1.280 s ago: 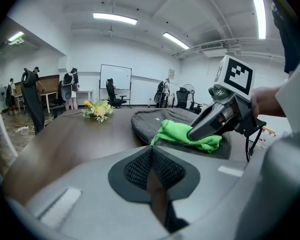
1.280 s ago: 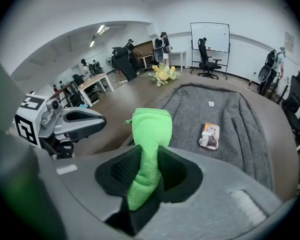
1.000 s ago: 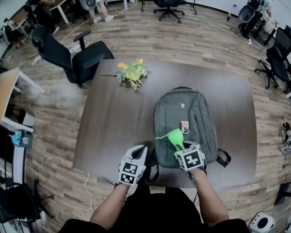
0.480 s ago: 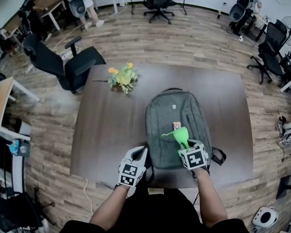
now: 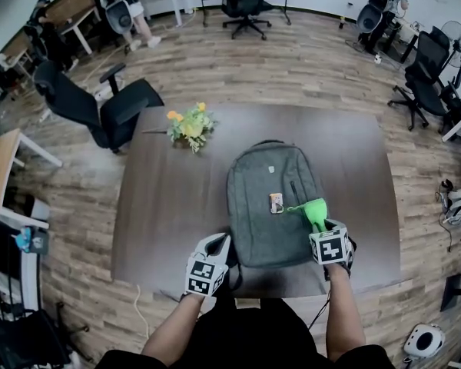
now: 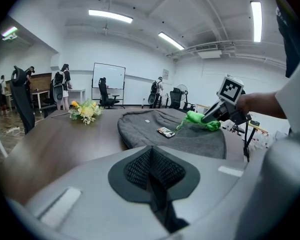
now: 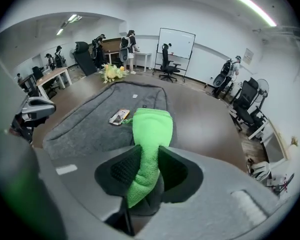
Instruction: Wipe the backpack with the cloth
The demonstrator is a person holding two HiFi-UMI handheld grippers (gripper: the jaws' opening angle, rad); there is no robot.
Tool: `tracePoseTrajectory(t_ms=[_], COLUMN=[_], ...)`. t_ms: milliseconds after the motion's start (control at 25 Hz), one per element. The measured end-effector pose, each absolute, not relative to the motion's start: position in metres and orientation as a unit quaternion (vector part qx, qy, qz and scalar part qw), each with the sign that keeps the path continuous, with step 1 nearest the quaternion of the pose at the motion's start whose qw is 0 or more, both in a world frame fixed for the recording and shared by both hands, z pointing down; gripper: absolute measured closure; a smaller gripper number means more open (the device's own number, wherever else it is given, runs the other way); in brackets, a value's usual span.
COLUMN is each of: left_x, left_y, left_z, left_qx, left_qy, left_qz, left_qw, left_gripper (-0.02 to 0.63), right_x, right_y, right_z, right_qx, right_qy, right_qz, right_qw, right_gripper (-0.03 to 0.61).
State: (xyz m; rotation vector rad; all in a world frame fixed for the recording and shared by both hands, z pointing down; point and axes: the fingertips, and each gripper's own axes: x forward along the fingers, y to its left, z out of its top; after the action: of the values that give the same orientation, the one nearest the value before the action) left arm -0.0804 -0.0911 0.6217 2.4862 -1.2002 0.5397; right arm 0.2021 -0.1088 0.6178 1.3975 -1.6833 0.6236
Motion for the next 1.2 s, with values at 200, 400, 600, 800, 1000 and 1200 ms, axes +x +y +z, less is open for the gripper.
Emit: tracePoseTrajectory(t_ms=[200,400,600,800,1000,1200], left_x=[-0.074,-0.072,-0.076,-0.083,-0.096,-0.102], left_y=[-0.089,-0.093,-0.114,-0.127,-0.133,-0.134], left_z=[0.619,0.611,0.566,0.518,0.474,0.454], left_qx=[0.875,0.873,0.870,0.876,0.876,0.878], left_qy=[-0.415,-0.417,-0.437,-0.445,-0.463,-0.467], left_qz=[0.193,0.165,0.092,0.056,0.032,0.031], left_qw=[0.160,0.193,0.211,0.174,0.128,0.107], left_gripper=[0.598,0.597,0.598,0.597,0.598,0.598], right_x=[0.225,0.218,0.196,0.161,0.134,0.104], right_y=[-0.107,-0.112,-0.122,-0.125,-0.118,-0.104], right_z=[0.614,0.599,0.546,0.472,0.411,0.378], right_qx=[0.584,0.590,0.598,0.592,0.578,0.553], right_qy=[-0.662,-0.687,-0.737,-0.786,-0.812,-0.831], right_qz=[0.240,0.199,0.119,0.018,-0.036,-0.041], right_qw=[0.404,0.375,0.292,0.175,0.076,0.040], right_gripper=[0.465,0.465,0.466,0.466,0.466,0.468])
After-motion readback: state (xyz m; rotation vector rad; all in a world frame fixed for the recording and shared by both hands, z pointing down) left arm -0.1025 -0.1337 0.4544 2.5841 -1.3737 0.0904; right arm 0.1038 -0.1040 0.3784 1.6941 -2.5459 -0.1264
